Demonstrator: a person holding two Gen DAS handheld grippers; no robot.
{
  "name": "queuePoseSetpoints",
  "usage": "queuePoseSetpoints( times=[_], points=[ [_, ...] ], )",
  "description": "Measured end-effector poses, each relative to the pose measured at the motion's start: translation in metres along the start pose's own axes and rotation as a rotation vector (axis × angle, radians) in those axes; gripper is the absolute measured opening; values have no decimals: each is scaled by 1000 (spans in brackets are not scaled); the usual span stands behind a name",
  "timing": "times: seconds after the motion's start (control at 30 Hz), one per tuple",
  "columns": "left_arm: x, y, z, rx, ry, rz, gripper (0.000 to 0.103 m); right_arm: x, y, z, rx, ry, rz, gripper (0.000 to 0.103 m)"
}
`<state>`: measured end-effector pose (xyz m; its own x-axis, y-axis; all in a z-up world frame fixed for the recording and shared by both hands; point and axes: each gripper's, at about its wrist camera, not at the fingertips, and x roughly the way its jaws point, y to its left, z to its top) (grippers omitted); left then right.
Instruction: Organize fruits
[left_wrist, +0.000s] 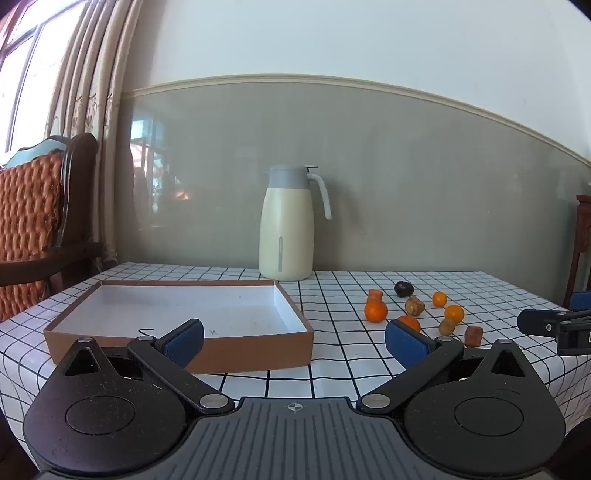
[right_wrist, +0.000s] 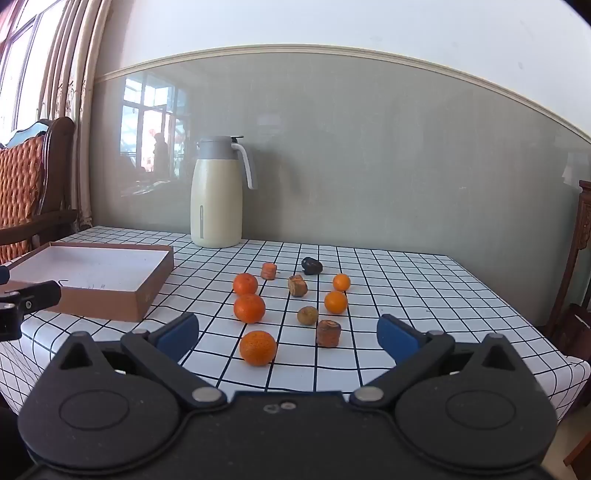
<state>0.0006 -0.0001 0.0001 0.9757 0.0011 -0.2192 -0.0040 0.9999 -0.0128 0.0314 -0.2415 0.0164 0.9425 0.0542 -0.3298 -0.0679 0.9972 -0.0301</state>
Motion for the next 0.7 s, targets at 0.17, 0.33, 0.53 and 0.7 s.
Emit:
queuePoseSetpoints(
  times=[0.17,0.33,0.53,0.7],
  points=[
    [1,-1,0,6,-7,-3,103,0,0,0,1,-1,0,97],
    [5,-3,0,3,-7,-6,103,0,0,0,1,-1,0,97],
    [0,-1,0,4,-16,-1,103,1,0,0,1,0,0,97],
    [-1,-1,0,2,-17,-1,103,1,0,0,0,0,0,97]
  ],
)
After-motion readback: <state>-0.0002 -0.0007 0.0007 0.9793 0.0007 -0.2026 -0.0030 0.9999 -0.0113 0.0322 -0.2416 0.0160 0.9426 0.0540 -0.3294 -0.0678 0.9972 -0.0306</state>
